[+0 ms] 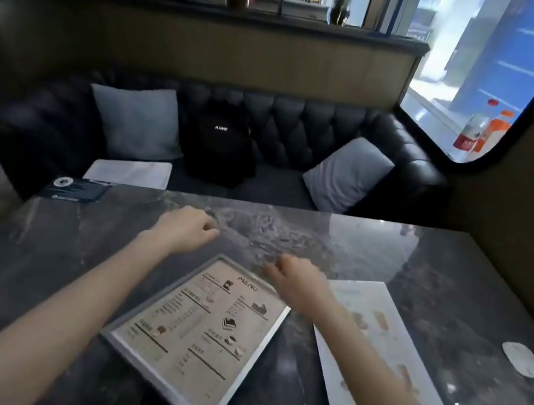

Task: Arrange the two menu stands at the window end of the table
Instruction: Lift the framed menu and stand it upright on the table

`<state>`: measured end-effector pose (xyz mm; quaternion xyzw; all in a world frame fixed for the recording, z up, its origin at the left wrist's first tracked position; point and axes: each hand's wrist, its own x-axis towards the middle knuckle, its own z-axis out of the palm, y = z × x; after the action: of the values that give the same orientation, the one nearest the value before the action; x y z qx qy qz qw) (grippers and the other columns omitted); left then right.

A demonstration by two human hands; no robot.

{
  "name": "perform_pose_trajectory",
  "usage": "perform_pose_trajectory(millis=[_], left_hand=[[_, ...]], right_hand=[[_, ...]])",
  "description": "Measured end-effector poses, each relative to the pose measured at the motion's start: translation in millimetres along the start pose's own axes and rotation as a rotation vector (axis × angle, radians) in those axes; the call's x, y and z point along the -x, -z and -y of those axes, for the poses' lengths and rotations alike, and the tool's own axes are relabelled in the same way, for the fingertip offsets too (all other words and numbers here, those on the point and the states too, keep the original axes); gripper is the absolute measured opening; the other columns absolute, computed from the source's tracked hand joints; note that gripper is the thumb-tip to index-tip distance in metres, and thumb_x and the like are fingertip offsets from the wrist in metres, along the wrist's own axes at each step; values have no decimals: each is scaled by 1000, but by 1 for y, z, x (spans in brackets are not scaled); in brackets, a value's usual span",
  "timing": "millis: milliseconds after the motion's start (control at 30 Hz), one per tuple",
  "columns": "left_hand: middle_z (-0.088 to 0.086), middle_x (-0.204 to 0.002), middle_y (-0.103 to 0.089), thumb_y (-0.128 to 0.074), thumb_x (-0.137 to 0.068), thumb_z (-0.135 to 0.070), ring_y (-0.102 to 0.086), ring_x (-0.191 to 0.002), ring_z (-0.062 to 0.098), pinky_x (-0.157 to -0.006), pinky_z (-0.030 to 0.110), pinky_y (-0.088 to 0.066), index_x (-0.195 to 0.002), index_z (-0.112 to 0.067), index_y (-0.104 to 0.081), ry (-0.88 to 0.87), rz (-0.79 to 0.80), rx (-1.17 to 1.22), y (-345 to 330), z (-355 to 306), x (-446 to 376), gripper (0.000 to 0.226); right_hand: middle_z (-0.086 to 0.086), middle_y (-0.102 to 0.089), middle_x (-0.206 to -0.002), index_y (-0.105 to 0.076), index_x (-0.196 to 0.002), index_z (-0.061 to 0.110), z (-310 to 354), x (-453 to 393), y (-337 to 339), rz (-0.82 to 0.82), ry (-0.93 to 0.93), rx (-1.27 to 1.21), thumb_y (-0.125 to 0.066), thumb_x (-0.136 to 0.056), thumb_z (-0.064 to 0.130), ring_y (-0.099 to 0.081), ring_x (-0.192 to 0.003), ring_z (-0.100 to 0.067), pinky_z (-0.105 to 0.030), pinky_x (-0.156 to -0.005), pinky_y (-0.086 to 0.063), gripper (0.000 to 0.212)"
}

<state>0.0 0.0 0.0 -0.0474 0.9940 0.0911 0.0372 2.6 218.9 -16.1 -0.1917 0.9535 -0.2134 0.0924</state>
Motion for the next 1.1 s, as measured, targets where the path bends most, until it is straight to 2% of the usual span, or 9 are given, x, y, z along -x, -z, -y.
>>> perform_pose_trajectory(millis=[133,233,333,400,467,567,667,767,1100], left_hand=[[7,-118,-63,-40,-95,-36,-57,-107,27,-80,35,-44,-111,-16,-62,75,-23,57,-46,13,14,34],[7,-130,-55,-42,-95,-35,-51,-117,25,-91,38,-43,-125,-14,-53,91,-5,102,-80,29,22,38],[5,-148,-37,-43,-93,-39,-32,-138,23,-110,44,-27,-140,-13,-35,135,80,-22,-106,43,35,55],[6,-154,-28,-47,-89,-42,-18,-144,22,-116,47,-12,-144,-11,-25,197,149,-53,-120,50,43,67],[9,-152,-31,-53,-84,-47,-23,-142,26,-115,48,-16,-143,-8,-26,307,225,7,-127,59,46,76],[15,-130,-56,-67,-74,-49,-55,-117,30,-98,43,-45,-131,-5,-45,516,316,353,-127,72,47,75],[13,-106,-70,-78,-66,-40,-68,-91,28,-82,39,-55,-116,-2,-59,588,331,616,-124,79,48,65],[10,-85,-72,-82,-65,-29,-70,-71,25,-63,34,-56,-101,-2,-64,612,361,753,-120,78,48,48],[6,-74,-64,-77,-73,-24,-65,-62,19,-47,28,-48,-115,1,-55,666,418,743,-95,59,53,54]], right_hand=[[-12,-62,-100,-47,-92,10,-18,22,-55,-71,-121,-139,-37,-93,33,-58,-92,-33,-35,-64,-40,25],[-13,-52,-122,-45,-114,7,-30,36,-93,-65,-192,-234,-41,-92,26,-47,-112,-30,-41,-85,-44,29],[-16,-42,-135,-34,-131,3,-37,48,-123,-22,-227,-317,-48,-89,19,-35,-125,-31,-39,-103,-33,47],[-15,-44,-133,-35,-132,3,-37,54,-136,-32,-280,-462,-54,-86,15,-37,-125,-28,-34,-103,-33,51],[-13,-51,-126,-41,-126,5,-35,57,-142,-90,-389,-675,-59,-83,12,-46,-120,-25,-31,-97,-39,47],[-4,-59,-111,-41,-123,7,-35,56,-144,-56,-540,-835,-61,-84,16,-56,-103,-18,-31,-84,-44,45],[-8,-63,-92,-46,-120,-3,-36,53,-142,51,-663,-1010,-60,-85,13,-66,-82,-21,-34,-72,-54,41],[-17,-67,-88,-46,-115,-9,-41,48,-137,206,-714,-1252,-56,-87,5,-71,-56,-18,-28,-46,-57,33],[-13,-68,-77,-53,-92,-6,-43,36,-118,360,-654,-1149,-53,-88,2,-70,-56,-17,-31,-49,-60,9]])
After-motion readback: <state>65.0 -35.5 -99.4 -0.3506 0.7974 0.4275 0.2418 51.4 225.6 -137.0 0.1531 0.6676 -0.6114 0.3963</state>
